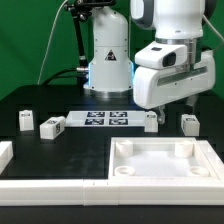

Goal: Assemble one leg

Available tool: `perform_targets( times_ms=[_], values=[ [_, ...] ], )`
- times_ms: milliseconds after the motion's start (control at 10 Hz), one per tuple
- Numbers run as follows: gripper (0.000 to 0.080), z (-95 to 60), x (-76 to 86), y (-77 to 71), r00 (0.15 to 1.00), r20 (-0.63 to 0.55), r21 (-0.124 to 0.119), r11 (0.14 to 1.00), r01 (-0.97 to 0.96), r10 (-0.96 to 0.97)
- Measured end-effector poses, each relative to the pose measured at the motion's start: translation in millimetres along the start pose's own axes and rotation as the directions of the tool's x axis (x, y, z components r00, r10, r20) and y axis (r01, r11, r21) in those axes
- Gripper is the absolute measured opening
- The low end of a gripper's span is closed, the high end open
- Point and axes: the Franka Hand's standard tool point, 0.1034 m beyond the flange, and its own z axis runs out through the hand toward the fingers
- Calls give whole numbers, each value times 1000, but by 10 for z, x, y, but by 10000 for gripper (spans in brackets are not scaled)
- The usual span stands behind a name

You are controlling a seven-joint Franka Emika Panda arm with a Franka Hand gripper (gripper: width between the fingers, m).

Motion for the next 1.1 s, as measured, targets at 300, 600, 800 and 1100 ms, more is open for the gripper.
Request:
perform_targets(
  times_ms=[300,600,800,1100],
  values=[
    [649,17,41,-199,961,1,28,960,-278,278],
    [649,17,52,-248,894,10,43,893,-449,449],
    [649,20,23,-245,895,49,34,895,-445,444],
    [649,70,-58,-298,876,214,2,897,-442,432]
  ],
)
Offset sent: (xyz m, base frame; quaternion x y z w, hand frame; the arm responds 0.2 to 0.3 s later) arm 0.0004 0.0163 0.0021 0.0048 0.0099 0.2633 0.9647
